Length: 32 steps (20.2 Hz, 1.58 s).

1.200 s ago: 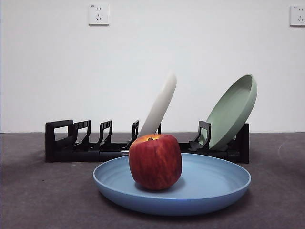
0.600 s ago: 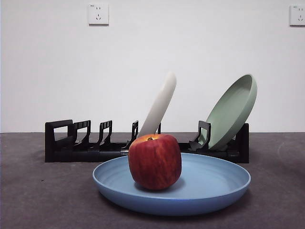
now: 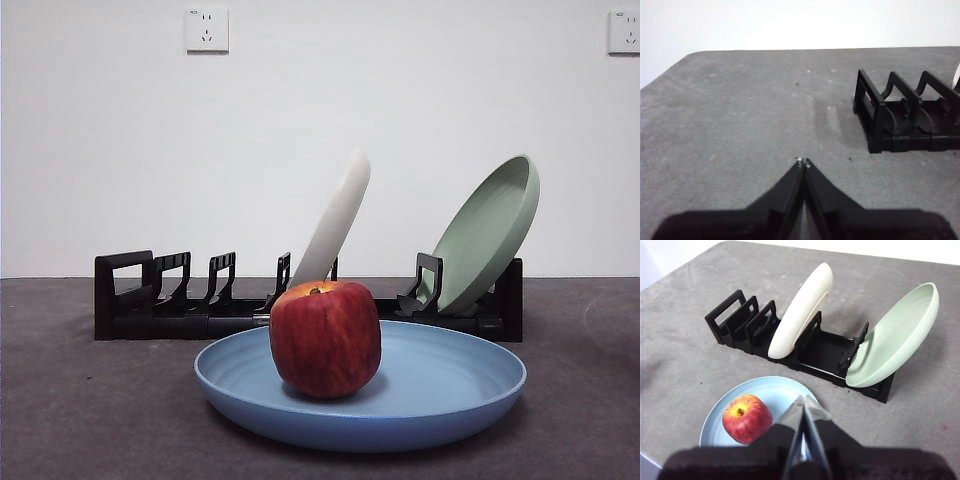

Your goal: Take the blue plate from the plate rack,put the plate on the table,take the apple from the table,put the apple in the plate

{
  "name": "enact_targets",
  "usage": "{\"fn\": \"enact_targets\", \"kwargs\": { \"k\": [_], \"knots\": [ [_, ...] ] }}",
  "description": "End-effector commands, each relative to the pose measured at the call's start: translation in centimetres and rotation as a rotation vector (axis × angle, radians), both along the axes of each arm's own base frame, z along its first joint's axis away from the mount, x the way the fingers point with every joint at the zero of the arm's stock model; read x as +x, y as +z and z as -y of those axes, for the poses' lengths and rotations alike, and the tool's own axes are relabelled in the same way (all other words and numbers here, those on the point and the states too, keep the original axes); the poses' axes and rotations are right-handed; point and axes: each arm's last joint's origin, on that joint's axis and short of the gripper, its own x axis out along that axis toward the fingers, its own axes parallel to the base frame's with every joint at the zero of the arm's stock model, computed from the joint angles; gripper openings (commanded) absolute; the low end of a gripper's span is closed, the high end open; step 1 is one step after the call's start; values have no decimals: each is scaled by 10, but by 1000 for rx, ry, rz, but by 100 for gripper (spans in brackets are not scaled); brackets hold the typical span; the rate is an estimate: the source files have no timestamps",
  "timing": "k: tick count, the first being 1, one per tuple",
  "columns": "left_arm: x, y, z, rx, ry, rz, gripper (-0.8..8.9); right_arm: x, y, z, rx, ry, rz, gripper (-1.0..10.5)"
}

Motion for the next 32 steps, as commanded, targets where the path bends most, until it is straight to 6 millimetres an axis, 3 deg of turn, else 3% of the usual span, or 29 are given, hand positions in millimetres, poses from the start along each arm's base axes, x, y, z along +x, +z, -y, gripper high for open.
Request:
{"fn": "enact_targets", "kwargs": {
  "k": [1, 15, 20, 25, 29, 32],
  "knots": [
    [1, -4, 0, -10, 9, -11, -3, 0, 0, 0, 7, -6, 2, -12],
    [1, -4, 0, -9, 9, -10, -3, -1, 0, 1, -11, 2, 10, -12],
    [1, -4, 0, -9, 9, -10, -3, 11, -2, 24, -128, -147, 69, -12],
    [1, -4, 0, -9, 9, -10, -3, 15, -28, 59, -54, -348, 174, -11],
    [1, -4, 0, -9, 9, -10, -3, 8, -69, 67, 12, -377, 322, -11],
    [1, -4, 0, -9, 9, -10, -3, 4, -102, 67, 46, -393, 310, -12]
  ]
}}
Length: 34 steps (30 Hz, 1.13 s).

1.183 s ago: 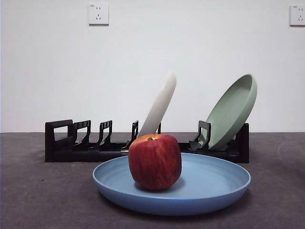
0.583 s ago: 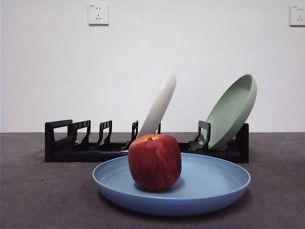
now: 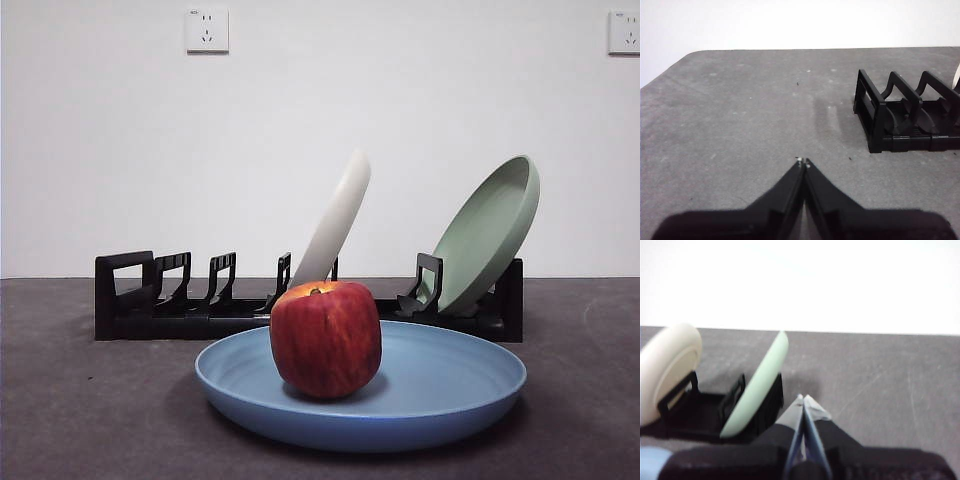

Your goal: Take the blue plate from the plate rack,put the plate on the table,take the apple from the table,put the apple in the plate

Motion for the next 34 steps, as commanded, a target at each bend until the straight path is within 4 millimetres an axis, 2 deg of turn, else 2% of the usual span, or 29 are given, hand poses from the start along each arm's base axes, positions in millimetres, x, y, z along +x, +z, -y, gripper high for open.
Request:
{"fn": "enact_targets", "kwargs": {
  "k": [1, 5, 8, 16, 23, 34],
  "knots": [
    [1, -4, 0, -7, 7, -9, -3, -1, -30, 0, 46, -10, -38, -11],
    [1, -4, 0, -7, 7, -9, -3, -2, -59, 1, 82, -19, -69, -12],
    [1, -4, 0, -7, 7, -9, -3, -3, -74, 1, 94, -21, -75, -11],
    [1, -4, 0, -7, 7, -9, -3, -2, -90, 1, 102, -23, -94, -11],
    [1, -4, 0, -7, 7, -9, -3, -2, -90, 1, 166, -31, -98, -11],
    [1, -4, 0, -7, 7, -9, -3, -2, -90, 1, 167, -35, -97, -11]
  ]
}}
